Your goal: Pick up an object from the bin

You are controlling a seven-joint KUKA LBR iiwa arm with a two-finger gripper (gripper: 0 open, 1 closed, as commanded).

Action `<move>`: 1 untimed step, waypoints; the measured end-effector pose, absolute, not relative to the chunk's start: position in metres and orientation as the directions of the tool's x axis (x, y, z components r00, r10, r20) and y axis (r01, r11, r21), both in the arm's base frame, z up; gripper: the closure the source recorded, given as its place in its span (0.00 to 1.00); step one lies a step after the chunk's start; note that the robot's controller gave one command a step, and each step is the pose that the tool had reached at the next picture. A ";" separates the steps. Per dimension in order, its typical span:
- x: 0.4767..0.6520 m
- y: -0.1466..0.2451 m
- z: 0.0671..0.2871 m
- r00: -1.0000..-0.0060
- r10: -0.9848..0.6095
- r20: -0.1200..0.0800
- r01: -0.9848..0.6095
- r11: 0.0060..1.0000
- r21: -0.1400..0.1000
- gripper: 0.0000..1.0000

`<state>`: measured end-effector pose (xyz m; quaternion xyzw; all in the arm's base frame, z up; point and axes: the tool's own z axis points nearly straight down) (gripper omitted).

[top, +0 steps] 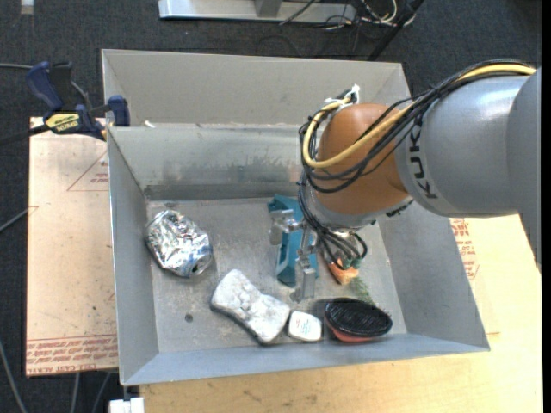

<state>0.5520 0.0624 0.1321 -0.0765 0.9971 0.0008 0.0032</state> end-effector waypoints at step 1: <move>0.561 0.056 0.097 -0.956 -0.295 -0.001 -0.295 0.956 0.001 0.00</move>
Offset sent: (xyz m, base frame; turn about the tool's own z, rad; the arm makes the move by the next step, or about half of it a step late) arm 0.0256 -0.0463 -0.0621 -0.2618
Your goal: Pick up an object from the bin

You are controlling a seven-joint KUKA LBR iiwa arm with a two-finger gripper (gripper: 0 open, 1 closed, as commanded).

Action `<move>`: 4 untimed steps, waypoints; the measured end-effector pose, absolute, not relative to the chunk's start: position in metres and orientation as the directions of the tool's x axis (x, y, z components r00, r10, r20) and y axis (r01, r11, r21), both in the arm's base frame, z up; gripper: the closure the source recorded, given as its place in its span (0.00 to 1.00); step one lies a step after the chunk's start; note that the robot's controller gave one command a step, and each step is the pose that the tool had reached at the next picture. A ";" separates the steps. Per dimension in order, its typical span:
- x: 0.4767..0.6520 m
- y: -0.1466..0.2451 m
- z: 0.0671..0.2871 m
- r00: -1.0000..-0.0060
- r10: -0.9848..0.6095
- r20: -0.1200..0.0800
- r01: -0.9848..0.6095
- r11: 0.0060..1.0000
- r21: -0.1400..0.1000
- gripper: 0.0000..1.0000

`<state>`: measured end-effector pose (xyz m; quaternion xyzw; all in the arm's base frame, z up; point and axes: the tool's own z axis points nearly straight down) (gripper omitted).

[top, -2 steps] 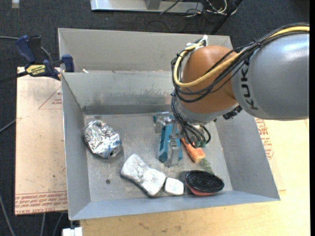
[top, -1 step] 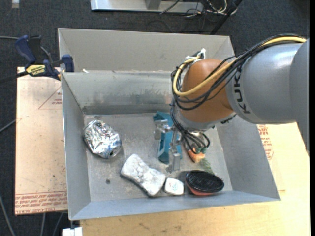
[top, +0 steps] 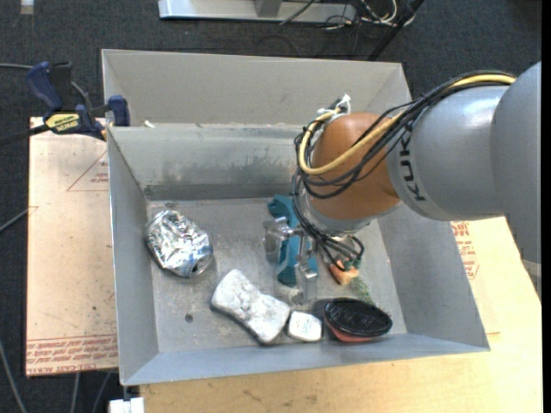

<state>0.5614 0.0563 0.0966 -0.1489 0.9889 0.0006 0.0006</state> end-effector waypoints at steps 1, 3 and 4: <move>0.573 0.032 0.080 -0.921 -0.390 -0.009 -0.391 0.921 0.001 0.00; 0.604 0.007 0.073 -0.972 -0.234 -0.006 -0.234 0.972 0.005 0.00; 0.640 -0.014 0.070 -0.770 -0.639 -0.007 -0.639 0.770 0.002 1.00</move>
Offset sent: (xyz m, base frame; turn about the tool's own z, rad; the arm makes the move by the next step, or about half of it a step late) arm 0.0533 -0.0473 -0.0266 0.0723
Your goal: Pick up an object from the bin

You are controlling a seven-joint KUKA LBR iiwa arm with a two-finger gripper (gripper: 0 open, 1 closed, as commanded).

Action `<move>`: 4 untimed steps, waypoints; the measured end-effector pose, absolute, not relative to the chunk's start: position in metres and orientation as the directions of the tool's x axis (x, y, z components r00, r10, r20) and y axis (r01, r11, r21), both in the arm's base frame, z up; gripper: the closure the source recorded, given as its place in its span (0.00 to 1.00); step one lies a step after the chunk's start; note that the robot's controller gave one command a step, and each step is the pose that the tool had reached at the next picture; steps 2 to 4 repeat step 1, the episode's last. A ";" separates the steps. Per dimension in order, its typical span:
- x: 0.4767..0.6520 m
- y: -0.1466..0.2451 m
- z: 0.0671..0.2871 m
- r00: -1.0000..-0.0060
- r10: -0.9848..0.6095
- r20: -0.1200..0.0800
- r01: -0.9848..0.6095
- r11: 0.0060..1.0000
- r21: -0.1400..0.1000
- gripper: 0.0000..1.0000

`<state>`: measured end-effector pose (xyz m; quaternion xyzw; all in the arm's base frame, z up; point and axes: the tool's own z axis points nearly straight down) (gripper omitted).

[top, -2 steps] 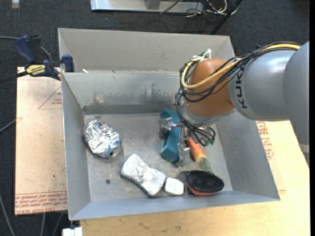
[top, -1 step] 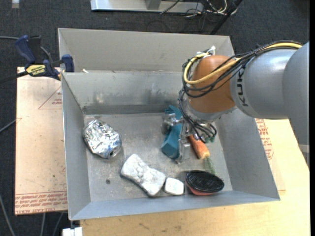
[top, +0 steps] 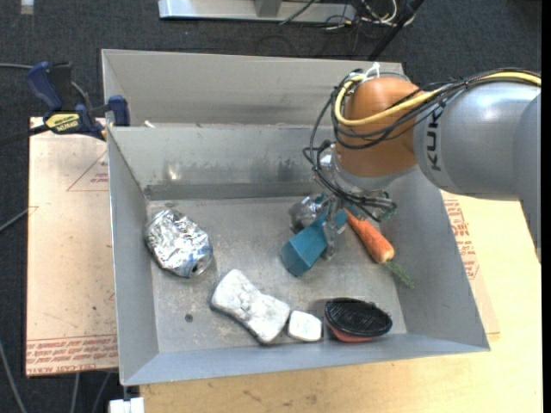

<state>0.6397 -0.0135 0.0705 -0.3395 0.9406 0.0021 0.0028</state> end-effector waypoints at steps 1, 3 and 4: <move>0.640 -0.014 0.070 -0.770 -0.638 -0.007 -0.639 0.770 0.002 1.00; 0.640 -0.014 0.070 -0.770 -0.638 -0.007 -0.639 0.770 0.002 1.00; 0.640 -0.014 0.070 -0.770 -0.638 -0.007 -0.639 0.770 0.002 1.00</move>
Offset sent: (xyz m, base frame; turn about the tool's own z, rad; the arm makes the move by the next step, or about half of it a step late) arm -0.0003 0.0126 0.1655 -0.0476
